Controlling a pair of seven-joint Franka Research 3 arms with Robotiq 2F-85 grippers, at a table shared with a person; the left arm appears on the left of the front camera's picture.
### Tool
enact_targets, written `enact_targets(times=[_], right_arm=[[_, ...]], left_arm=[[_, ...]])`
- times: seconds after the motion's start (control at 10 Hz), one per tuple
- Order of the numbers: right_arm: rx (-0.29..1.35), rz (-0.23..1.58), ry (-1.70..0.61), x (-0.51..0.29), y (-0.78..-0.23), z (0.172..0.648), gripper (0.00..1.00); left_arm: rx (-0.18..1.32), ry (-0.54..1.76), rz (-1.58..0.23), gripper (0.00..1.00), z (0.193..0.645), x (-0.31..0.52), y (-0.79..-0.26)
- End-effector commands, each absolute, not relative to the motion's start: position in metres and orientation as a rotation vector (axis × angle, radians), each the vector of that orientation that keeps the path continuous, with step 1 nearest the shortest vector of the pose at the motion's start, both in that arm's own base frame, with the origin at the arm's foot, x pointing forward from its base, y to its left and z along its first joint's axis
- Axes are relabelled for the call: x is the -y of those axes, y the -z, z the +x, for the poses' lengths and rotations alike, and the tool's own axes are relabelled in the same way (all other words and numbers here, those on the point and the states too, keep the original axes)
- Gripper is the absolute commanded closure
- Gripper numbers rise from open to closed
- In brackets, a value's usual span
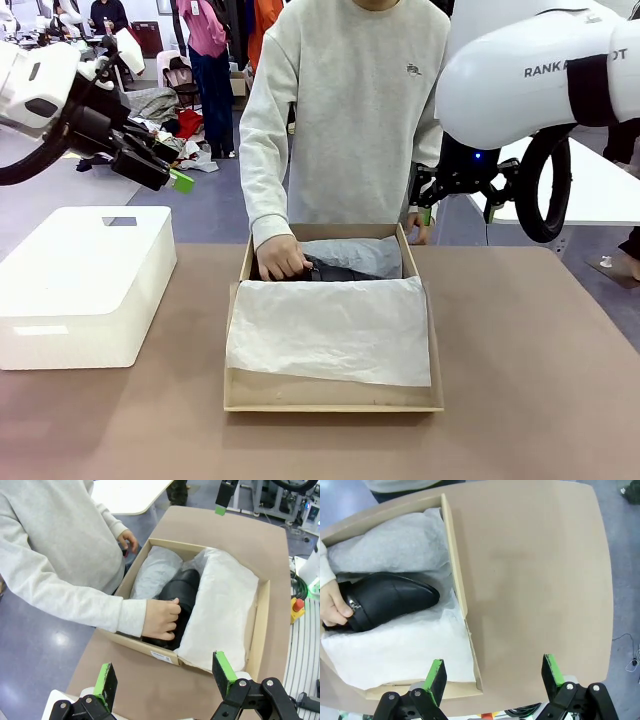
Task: Pack the shoes into the box.
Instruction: Close the Shoes Box.
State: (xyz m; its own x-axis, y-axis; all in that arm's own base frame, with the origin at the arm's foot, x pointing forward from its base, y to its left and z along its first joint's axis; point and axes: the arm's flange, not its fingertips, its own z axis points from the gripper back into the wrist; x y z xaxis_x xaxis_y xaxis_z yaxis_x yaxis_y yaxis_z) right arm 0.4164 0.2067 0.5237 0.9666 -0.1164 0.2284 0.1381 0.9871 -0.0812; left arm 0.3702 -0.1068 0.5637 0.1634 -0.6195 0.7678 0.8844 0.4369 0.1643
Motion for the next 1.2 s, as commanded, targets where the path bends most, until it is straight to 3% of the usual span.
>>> enact_targets(times=[0.0,0.8,1.1], right_arm=[[0.229,-0.089,0.154,-0.206,-0.525,0.416,0.0],[0.341,-0.053,-0.553,-0.135,-0.526,0.393,0.0],[0.35,0.104,-0.827,-0.109,-0.529,0.392,0.0]], left_arm=[[0.898,1.122,-0.372,0.0,0.372,0.106,-0.563],[0.898,1.122,-0.372,0.0,0.372,0.106,-0.563],[0.898,1.122,-0.372,0.0,0.372,0.106,-0.563]])
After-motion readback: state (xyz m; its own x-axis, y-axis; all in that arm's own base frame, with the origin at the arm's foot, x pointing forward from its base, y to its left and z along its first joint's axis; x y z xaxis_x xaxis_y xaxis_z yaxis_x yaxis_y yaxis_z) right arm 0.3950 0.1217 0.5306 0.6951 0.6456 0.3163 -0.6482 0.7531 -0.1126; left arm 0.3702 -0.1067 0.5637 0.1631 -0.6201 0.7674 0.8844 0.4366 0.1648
